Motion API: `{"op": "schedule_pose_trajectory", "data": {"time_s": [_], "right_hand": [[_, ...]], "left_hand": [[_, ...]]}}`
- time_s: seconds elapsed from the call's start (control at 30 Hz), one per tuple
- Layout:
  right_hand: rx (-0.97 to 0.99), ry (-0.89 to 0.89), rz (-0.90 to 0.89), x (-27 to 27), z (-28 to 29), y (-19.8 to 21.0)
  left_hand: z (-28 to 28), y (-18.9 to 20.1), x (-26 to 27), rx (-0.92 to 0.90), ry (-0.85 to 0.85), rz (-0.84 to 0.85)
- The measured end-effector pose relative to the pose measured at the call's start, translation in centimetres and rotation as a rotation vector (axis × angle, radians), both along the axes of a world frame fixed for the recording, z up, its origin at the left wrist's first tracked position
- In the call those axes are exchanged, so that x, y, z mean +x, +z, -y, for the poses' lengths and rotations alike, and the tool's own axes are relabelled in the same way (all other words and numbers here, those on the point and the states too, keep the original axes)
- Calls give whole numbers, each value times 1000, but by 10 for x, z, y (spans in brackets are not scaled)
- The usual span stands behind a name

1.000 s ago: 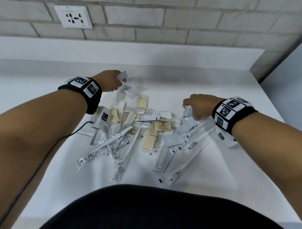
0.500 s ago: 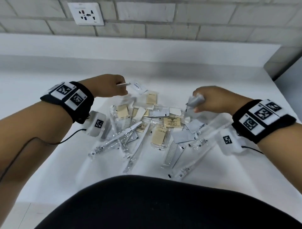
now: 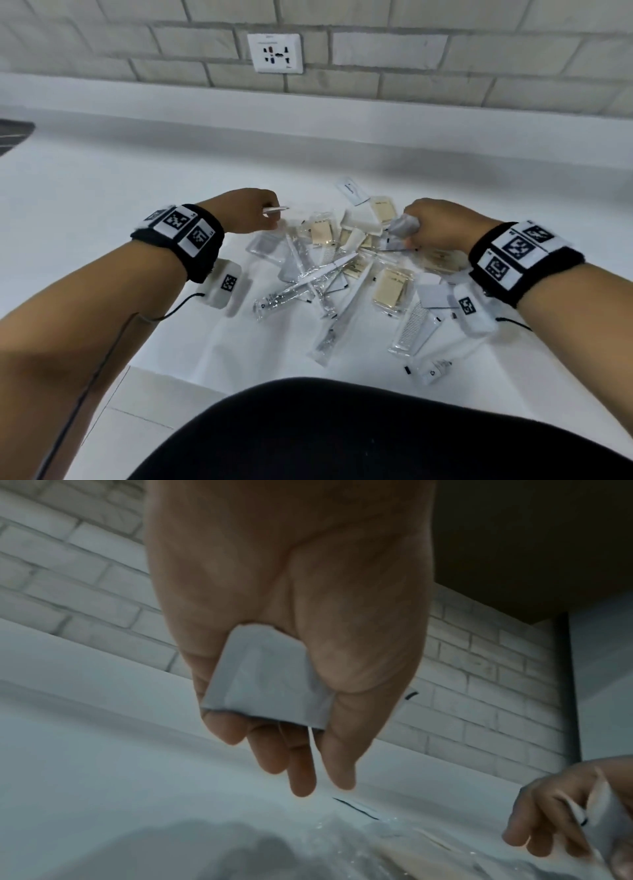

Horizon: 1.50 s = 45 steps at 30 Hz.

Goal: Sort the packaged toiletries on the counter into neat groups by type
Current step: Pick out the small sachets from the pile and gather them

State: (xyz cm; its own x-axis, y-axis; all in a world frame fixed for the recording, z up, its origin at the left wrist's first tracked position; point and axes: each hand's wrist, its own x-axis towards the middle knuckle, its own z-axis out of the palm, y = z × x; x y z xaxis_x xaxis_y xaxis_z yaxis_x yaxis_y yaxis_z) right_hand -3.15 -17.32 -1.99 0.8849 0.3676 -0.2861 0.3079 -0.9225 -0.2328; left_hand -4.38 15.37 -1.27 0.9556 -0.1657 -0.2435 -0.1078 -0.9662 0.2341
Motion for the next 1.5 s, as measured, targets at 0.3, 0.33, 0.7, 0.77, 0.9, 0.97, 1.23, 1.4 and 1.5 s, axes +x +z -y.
{"op": "schedule_pose_trajectory", "data": {"time_s": [0.3, 0.33, 0.7, 0.77, 0.9, 0.97, 1.23, 1.4, 1.5], "right_hand": [[-164, -21, 99, 15, -15, -29], [-158, -36, 81, 16, -14, -26], [51, -280, 1, 27, 17, -6], [104, -353, 1, 29, 23, -5], [170, -433, -43, 33, 33, -5], [91, -424, -35, 31, 33, -5], [142, 196, -94, -32, -70, 10], [-127, 289, -136, -34, -83, -2], [-237, 242, -92, -28, -65, 9]], "left_hand": [[-9, -13, -12, 22, 9, -85], [-8, -16, -12, 45, -15, -84], [-11, -37, -10, 76, -14, -232], [-17, -41, -10, 78, 12, -257], [-25, -43, -16, 94, 57, -236], [-27, -40, -20, 78, 63, -238], [-18, -28, -19, -164, 198, -109], [1, -27, -17, -338, 239, -194], [18, -35, -21, -116, 139, -246]]}}
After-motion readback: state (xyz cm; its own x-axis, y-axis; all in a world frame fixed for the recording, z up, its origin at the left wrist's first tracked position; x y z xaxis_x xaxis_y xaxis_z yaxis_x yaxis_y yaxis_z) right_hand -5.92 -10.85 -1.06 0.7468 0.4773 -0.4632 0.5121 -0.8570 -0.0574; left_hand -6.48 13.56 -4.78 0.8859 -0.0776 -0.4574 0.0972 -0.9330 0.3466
